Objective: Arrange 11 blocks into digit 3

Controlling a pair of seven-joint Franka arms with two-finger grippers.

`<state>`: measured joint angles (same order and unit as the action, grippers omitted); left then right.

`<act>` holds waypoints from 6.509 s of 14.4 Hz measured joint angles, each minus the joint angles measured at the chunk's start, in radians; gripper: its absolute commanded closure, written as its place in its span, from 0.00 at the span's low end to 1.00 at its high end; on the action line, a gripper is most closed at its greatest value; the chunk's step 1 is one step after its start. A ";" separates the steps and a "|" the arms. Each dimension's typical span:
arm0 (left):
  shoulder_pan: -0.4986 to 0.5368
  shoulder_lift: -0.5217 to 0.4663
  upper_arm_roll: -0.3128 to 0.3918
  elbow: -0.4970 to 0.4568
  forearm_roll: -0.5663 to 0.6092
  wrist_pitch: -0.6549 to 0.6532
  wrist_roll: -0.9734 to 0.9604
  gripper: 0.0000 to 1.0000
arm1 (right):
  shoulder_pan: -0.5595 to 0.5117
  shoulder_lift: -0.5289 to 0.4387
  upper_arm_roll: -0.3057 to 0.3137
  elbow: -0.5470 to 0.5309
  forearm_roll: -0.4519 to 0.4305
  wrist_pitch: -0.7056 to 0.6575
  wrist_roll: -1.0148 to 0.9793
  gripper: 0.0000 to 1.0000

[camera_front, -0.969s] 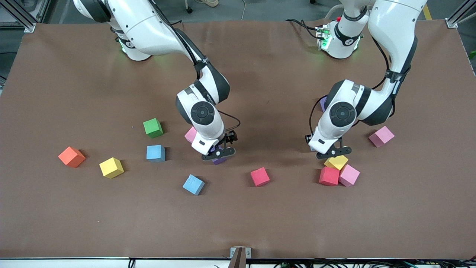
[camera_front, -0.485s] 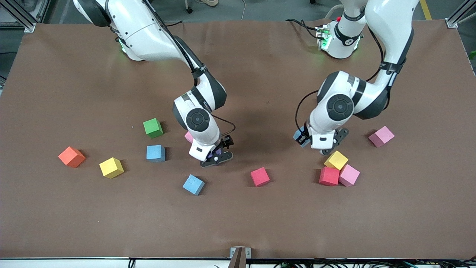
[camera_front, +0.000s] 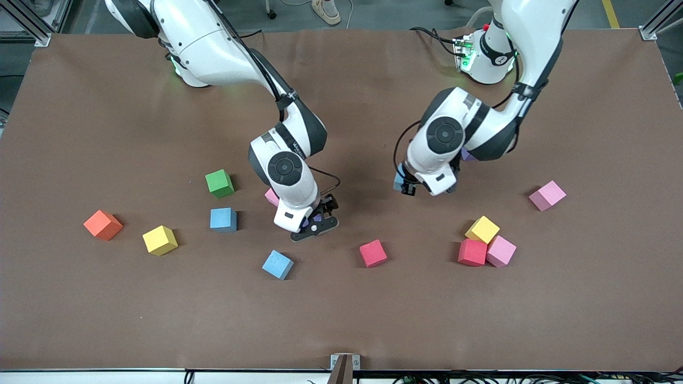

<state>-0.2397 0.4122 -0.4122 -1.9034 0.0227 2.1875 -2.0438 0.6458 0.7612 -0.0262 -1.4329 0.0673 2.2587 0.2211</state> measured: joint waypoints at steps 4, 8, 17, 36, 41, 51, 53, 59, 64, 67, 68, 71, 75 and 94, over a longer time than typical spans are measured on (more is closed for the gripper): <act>-0.079 0.050 -0.001 -0.002 -0.013 0.090 -0.211 0.98 | -0.003 0.004 -0.003 0.000 -0.023 0.000 -0.039 0.00; -0.133 0.079 -0.001 -0.001 -0.014 0.164 -0.376 0.98 | -0.005 0.016 -0.004 -0.001 -0.025 -0.002 -0.060 0.00; -0.312 0.138 -0.002 0.012 -0.014 0.207 -0.677 0.98 | 0.003 0.050 -0.002 0.000 -0.025 0.001 -0.065 0.07; -0.439 0.166 -0.001 -0.073 0.047 0.376 -0.677 0.98 | -0.156 -0.092 -0.012 0.117 0.121 -0.257 0.214 0.97; -0.446 0.165 0.000 -0.073 0.065 0.377 -0.677 0.83 | -0.149 -0.152 -0.007 0.117 0.068 -0.312 0.437 1.00; -0.455 0.133 0.001 -0.074 0.066 0.276 -0.679 0.00 | -0.183 -0.210 -0.027 0.117 0.064 -0.461 0.699 1.00; -0.455 0.081 0.001 -0.053 0.066 0.210 -0.679 0.00 | -0.182 -0.232 -0.026 0.115 0.062 -0.532 0.863 1.00; -0.392 -0.028 0.034 0.021 0.094 0.008 -0.469 0.00 | -0.172 -0.364 0.007 -0.076 0.073 -0.547 1.280 1.00; -0.030 -0.035 0.053 0.057 0.098 -0.023 0.146 0.00 | -0.163 -0.574 0.112 -0.495 0.073 -0.257 1.564 1.00; 0.087 -0.034 0.052 0.055 0.110 -0.140 0.492 0.00 | -0.164 -0.679 0.157 -0.735 0.084 -0.091 1.660 1.00; 0.110 -0.034 0.052 0.051 0.128 -0.171 0.599 0.00 | -0.164 -0.699 0.170 -0.783 0.092 -0.063 1.693 1.00; 0.193 -0.038 0.050 0.039 0.160 -0.201 0.896 0.00 | -0.165 -0.718 0.220 -0.864 0.104 0.014 1.810 1.00; 0.355 -0.049 0.032 0.044 0.160 -0.121 1.065 0.00 | -0.164 -0.710 0.285 -0.936 0.106 0.162 1.974 1.00; 0.470 -0.350 -0.099 -0.507 -0.018 0.036 1.497 0.00 | -0.013 -0.479 0.301 -0.945 0.106 0.369 2.177 1.00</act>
<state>0.2304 0.0620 -0.5110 -2.4100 0.0047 2.2235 -0.5466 0.6328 0.2818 0.2752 -2.3774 0.1735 2.6279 2.3980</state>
